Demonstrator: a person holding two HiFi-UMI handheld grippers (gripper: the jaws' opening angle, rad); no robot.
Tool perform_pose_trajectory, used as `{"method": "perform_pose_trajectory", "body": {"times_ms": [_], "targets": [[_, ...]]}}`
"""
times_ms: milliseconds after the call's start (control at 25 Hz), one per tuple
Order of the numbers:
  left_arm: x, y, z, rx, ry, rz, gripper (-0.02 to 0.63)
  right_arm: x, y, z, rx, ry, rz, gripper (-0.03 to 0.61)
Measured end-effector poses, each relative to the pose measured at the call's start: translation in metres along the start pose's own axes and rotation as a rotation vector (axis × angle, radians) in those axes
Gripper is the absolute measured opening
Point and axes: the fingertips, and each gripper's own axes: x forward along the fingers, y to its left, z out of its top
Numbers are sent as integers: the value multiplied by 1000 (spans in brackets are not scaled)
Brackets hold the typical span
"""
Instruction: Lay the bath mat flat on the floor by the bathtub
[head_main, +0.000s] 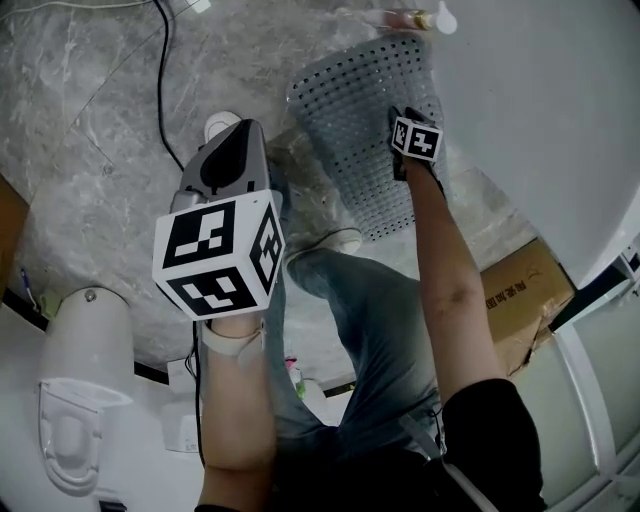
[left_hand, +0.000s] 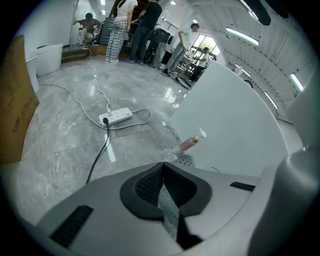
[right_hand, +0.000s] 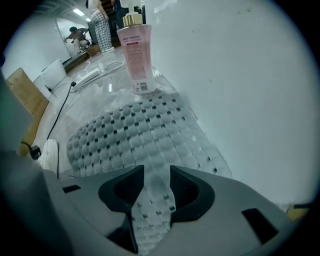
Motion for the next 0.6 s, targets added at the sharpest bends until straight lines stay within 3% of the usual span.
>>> {"method": "perform_pose_trajectory", "body": {"times_ms": [160, 320, 480, 600], "targets": [[8, -38, -22, 85, 40, -52, 18, -15, -21, -94, 26, 98, 13, 195], [13, -68, -30, 112, 47, -82, 18, -24, -32, -169, 131, 171, 42, 175], [22, -113, -57, 197, 97, -153, 18, -28, -40, -221, 139, 226, 76, 31], [24, -129, -69, 275, 130, -180, 18, -22, -38, -244, 98, 241, 100, 25]]}}
